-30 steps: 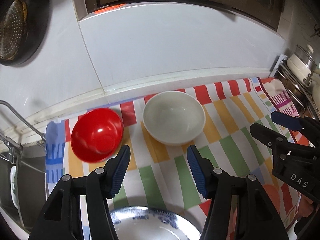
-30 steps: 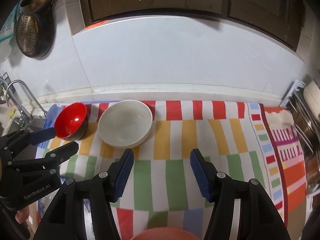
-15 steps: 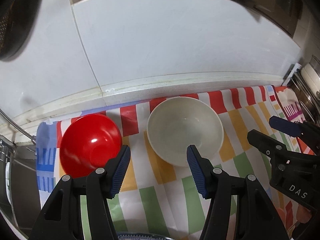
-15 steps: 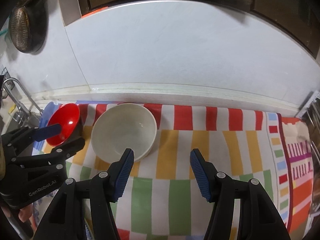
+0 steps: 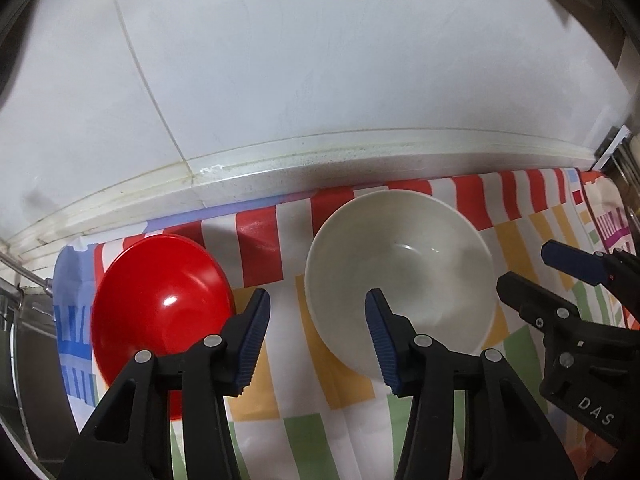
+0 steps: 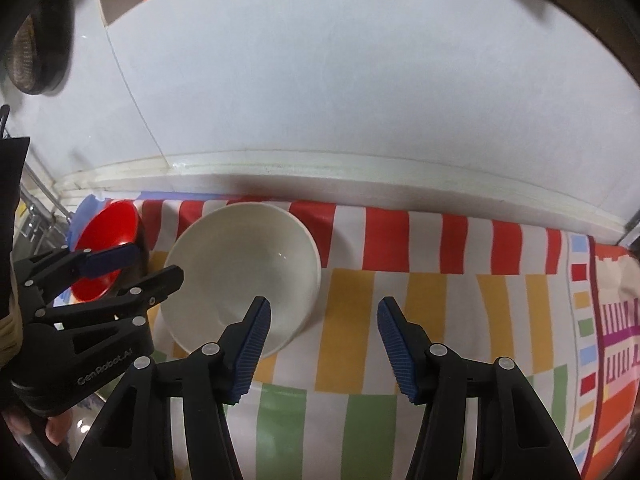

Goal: Organize plates and bowls
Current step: 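Move both grippers to the white bowl rim and close on it, then lift the white bowl with both grippers and carry it toward the plates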

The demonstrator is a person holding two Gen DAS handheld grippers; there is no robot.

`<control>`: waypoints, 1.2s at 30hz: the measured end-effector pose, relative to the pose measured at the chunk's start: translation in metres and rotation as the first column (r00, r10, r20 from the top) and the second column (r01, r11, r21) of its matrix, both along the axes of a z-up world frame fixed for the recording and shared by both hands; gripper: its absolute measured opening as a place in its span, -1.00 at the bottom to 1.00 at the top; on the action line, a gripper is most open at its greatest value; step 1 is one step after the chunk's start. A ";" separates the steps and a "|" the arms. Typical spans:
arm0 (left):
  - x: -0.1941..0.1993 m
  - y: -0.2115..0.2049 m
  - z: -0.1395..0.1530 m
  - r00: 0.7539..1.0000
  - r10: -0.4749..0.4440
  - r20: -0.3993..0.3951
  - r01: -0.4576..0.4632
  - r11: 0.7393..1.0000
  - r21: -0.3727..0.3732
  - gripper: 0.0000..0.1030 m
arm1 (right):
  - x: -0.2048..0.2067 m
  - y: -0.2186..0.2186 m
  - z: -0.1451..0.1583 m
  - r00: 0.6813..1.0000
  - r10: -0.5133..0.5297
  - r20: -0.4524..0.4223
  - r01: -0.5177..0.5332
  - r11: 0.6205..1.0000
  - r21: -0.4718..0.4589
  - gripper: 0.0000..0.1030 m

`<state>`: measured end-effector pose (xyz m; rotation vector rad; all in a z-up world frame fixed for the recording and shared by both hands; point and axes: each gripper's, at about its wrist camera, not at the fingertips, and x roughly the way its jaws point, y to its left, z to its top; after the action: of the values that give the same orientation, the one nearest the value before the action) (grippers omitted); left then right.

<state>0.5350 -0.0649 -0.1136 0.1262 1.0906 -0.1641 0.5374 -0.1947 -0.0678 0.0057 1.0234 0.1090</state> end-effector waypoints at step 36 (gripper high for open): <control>0.026 -0.026 -0.020 0.999 -0.026 -0.046 0.030 0.996 0.086 -0.61 | 0.026 0.009 -0.029 0.985 -0.012 -0.170 0.027 0.996 0.086 -0.65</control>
<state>0.5610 -0.0912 -0.1338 0.2165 1.1417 -0.1451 0.5635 -0.1853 -0.0965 0.1066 1.1877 0.1376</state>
